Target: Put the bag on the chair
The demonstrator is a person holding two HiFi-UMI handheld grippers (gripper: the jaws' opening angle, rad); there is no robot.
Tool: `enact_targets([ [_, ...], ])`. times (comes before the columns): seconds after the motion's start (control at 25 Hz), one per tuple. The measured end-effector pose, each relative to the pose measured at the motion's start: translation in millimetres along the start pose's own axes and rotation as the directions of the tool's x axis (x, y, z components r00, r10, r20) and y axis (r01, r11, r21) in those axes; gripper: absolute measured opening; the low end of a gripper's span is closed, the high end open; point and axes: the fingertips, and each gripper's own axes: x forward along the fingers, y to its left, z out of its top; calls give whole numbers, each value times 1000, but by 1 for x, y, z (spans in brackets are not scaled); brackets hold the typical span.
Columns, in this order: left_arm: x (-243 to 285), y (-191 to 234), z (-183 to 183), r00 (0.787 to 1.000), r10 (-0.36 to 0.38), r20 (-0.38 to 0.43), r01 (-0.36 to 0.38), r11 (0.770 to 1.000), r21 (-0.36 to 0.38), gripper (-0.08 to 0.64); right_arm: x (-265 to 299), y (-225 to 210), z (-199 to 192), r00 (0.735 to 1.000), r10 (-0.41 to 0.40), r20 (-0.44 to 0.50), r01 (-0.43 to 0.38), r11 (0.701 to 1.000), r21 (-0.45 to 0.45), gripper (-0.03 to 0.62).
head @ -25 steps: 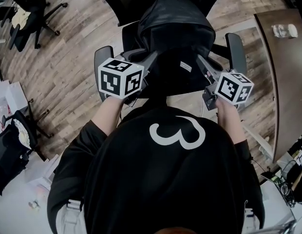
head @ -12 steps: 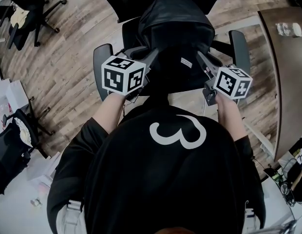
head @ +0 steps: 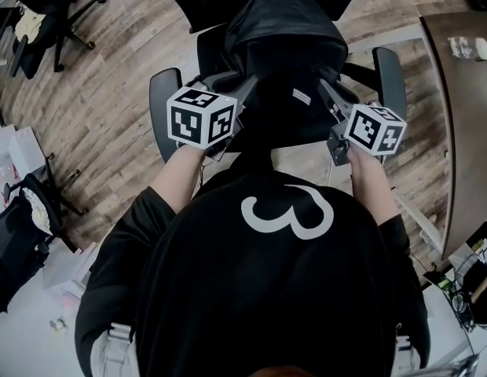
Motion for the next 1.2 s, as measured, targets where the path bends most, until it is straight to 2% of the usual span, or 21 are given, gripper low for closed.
enact_targets([
  [0.52,12,6,-1,998,-42,54,44,999,-29,72,10,-10,-3,1000,9,26,-9,1000,27,74],
  [1.08,13,6,-7,999,-26,36,28,997,-70,72,8,-12,-7,999,25,39,-25,1000,4,80],
  [1.2,12,6,-7,999,-25,45,29,996,-86,74,8,-14,-8,999,13,33,-13,1000,-8,118],
])
